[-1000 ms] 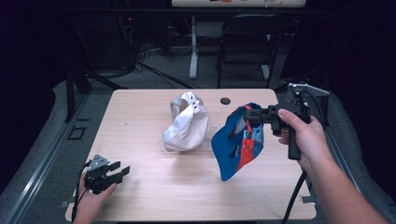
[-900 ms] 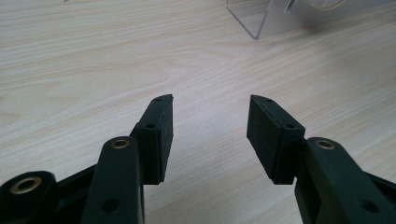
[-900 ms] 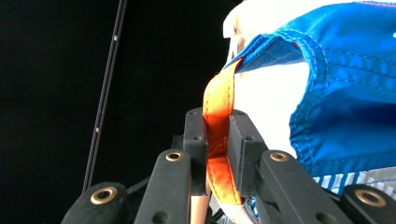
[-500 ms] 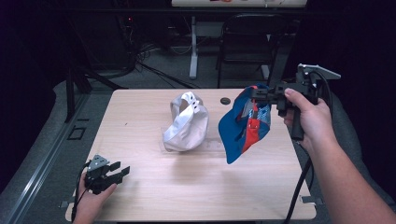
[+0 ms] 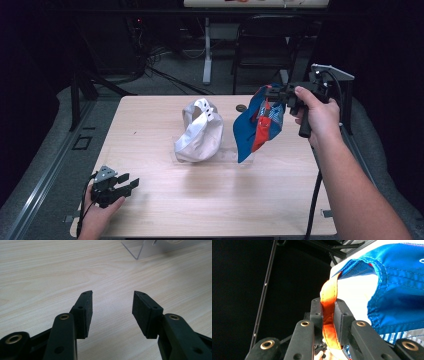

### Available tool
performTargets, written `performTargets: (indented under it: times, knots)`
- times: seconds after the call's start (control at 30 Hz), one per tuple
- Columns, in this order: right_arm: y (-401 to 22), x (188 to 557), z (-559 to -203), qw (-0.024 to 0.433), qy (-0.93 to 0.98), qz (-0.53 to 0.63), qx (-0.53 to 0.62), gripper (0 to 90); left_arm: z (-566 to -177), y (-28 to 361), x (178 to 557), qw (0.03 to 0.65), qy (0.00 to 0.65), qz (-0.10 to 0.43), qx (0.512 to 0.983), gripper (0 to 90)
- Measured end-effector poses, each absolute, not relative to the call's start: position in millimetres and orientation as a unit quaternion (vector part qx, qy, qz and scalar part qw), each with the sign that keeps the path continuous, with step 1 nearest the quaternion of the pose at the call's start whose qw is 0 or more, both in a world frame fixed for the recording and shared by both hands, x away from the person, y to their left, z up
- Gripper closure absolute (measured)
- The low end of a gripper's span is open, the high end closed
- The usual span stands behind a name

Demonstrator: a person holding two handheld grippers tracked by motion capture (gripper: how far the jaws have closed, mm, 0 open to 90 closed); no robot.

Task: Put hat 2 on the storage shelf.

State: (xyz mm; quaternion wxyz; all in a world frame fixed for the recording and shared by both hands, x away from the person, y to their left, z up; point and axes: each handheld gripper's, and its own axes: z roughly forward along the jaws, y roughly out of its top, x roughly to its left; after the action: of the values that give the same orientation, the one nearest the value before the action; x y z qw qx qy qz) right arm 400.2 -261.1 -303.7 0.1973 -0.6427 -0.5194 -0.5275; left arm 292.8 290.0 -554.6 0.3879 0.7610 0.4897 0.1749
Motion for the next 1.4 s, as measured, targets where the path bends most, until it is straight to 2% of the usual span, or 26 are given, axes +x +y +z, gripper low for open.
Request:
performTargets:
  times: [0.6, 1.4]
  knots:
    - [-250, 422, -313, 0.191, -0.511, -0.525, -0.654, 79.1, -554, 293, 294, 0.382, 0.488, 0.169, 0.766, 51.2]
    - [-227, 432, -325, 0.184, -0.527, -0.506, -0.657, 79.0, -554, 293, 294, 0.382, 0.487, 0.169, 0.767, 51.2]
